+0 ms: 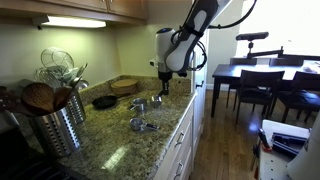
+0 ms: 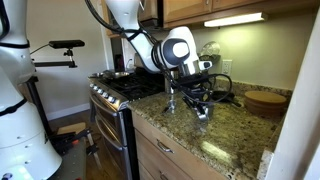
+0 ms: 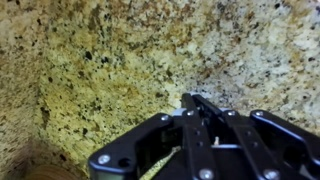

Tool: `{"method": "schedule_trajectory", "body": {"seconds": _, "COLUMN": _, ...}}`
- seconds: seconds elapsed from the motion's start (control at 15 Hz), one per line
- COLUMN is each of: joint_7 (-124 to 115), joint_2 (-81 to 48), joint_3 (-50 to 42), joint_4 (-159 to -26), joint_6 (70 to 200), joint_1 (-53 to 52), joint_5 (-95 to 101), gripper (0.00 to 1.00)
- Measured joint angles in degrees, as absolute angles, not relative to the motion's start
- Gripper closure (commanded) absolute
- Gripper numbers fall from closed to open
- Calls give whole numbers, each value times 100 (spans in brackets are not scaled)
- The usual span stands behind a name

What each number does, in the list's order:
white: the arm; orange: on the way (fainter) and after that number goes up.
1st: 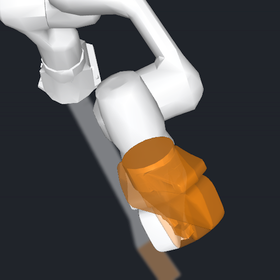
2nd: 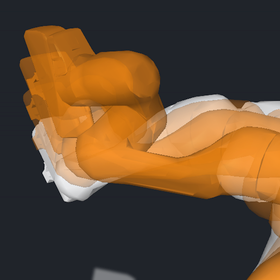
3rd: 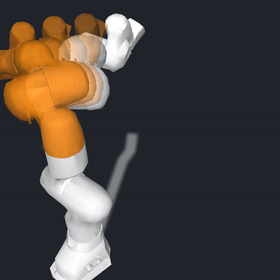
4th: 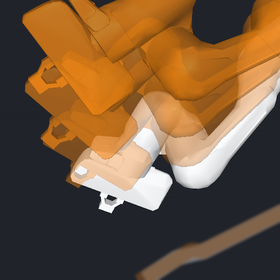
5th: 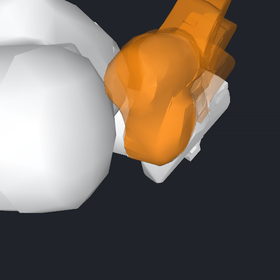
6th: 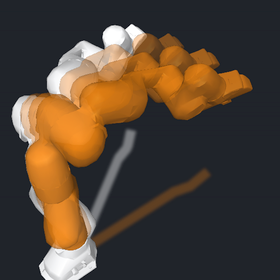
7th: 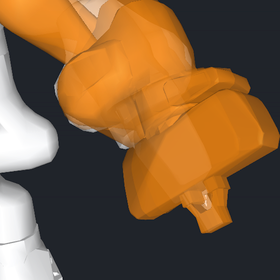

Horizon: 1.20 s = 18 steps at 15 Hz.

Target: Take the measuring cups and place them apart on the counter

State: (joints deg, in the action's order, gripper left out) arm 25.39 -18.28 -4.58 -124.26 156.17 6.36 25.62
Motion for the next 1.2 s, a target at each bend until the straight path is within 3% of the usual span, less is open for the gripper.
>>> {"method": "schedule_trajectory", "body": {"seconds": 1.2, "joint_7": 754, "joint_2": -1827, "joint_3": -701, "joint_4": -12869, "joint_6": 15649, "joint_1": 10, "joint_5": 4027, "gripper": 93}}
